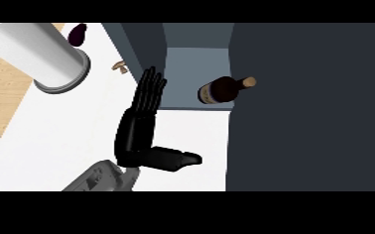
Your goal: Pick up the wine, place it into the cabinet and close the cabinet
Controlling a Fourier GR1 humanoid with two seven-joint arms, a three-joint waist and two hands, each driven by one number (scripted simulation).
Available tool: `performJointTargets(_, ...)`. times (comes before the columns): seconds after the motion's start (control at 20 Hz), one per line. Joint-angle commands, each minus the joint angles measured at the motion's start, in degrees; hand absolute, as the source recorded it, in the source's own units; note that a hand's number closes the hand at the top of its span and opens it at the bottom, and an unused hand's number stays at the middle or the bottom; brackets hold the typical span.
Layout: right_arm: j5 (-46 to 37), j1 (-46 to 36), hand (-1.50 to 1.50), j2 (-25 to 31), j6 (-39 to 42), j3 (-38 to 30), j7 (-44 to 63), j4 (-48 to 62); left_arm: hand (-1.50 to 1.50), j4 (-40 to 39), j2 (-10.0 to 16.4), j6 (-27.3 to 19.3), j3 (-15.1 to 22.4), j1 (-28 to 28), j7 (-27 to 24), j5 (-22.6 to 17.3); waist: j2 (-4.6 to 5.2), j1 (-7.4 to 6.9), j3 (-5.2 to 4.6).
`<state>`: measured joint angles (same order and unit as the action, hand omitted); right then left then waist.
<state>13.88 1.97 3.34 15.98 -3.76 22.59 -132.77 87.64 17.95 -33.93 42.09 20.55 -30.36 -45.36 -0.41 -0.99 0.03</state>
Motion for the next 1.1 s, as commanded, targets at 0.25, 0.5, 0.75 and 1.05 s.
performJointTargets(0.25, -1.76, 1.70, 1.50, 2.25, 4.46, 2.75, -0.36, -0.51, -1.50, 23.52, 7.38, -7.25, 1.46, -10.89, 7.55, 6.54, 0.20, 0.53, 0.00)
performJointTargets(0.5, 1.43, 2.01, 1.50, 8.87, 12.31, 4.33, 2.38, -2.71, -1.50, 23.71, 9.57, -4.28, -0.86, -18.98, 0.82, 7.33, 0.21, 0.16, -0.07)
performJointTargets(0.75, 8.94, 6.10, 1.50, 11.80, 16.39, 4.48, 4.77, -6.00, -1.50, 32.20, 15.88, -4.72, -2.35, -31.22, -1.89, 8.38, 0.13, 0.08, -0.07)
performJointTargets(1.05, 5.59, 9.39, 1.50, 5.64, 12.26, 19.80, 10.30, -9.79, -1.50, 40.30, 22.92, 0.18, -12.29, -39.12, -1.72, 3.04, 0.01, -0.24, -0.12)
